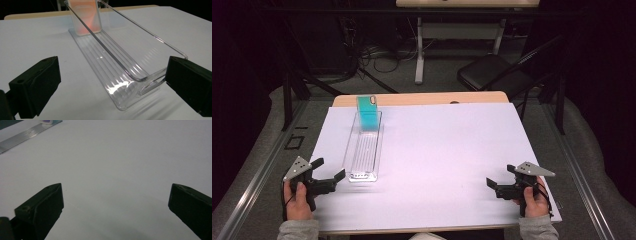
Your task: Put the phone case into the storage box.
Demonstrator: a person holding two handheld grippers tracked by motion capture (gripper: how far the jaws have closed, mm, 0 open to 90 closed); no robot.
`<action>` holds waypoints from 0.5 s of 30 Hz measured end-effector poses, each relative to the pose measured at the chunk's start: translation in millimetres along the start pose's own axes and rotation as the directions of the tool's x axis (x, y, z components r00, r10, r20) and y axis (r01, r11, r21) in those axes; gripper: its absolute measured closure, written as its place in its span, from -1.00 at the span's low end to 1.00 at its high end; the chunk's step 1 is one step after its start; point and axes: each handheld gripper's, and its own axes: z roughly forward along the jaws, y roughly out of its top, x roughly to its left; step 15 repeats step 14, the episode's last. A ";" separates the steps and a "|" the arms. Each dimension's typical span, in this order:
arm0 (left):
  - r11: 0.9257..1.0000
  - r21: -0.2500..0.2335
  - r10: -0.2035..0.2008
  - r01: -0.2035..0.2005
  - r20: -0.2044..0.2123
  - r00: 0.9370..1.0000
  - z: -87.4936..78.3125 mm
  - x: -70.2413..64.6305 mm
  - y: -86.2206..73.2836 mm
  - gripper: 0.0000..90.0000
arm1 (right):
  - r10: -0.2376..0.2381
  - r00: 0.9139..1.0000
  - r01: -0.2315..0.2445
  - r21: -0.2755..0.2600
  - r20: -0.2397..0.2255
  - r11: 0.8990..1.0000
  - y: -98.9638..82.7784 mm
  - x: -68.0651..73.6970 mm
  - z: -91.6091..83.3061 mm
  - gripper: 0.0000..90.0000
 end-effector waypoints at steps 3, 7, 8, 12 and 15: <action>1.000 0.001 0.000 0.000 -0.003 1.000 0.3 0.3 -0.1 -0.99 | -0.001 1.000 0.001 -0.001 0.000 1.000 0.0 -0.2 0.0 -1.00; 1.000 0.002 0.000 0.000 -0.003 1.000 0.1 0.3 -0.2 -0.99 | 0.002 1.000 -0.002 0.000 0.001 1.000 -0.3 -0.2 -0.2 -1.00; 1.000 0.002 -0.002 0.002 -0.006 1.000 0.1 0.6 -0.1 -0.99 | 0.003 1.000 -0.003 0.001 0.002 1.000 -0.4 -0.4 0.1 -1.00; 1.000 0.003 -0.006 0.006 -0.008 1.000 0.2 1.9 -0.3 -0.99 | 0.007 1.000 -0.007 0.001 0.000 1.000 -0.1 -0.7 0.5 -1.00; 1.000 -0.002 -0.011 0.011 -0.011 1.000 -0.2 2.7 0.0 -0.99 | 0.008 1.000 -0.008 -0.002 0.000 1.000 -0.6 -0.8 0.7 -1.00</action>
